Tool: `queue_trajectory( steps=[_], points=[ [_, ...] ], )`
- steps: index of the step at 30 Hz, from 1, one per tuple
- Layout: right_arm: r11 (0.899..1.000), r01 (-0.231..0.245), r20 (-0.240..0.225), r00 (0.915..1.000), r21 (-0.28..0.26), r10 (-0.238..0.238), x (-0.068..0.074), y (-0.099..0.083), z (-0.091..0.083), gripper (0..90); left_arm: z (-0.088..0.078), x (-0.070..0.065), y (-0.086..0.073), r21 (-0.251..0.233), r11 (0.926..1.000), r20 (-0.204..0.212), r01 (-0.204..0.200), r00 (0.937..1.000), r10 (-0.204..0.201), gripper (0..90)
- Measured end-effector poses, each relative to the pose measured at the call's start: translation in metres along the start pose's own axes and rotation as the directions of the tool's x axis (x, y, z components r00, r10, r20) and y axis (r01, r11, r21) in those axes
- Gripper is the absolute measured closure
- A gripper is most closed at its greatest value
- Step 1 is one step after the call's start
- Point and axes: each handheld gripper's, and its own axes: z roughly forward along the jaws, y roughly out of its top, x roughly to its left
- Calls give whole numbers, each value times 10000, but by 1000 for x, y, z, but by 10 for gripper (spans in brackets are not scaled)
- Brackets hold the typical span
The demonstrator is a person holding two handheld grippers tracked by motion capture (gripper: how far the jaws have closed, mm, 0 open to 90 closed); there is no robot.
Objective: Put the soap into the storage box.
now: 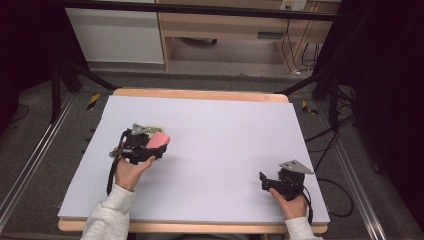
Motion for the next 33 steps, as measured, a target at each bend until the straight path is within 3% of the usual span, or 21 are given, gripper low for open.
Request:
queue_trajectory(
  steps=[22,33],
  points=[
    [10000,51,2,10000,35,-51,1,1,2,56,5,28,13,-37,9993,-414,375,9984,-376,374],
    [9999,151,26,9999,71,-151,3,2,4,54,20,38,15,133,9988,-649,464,9969,-455,374]
  ],
)
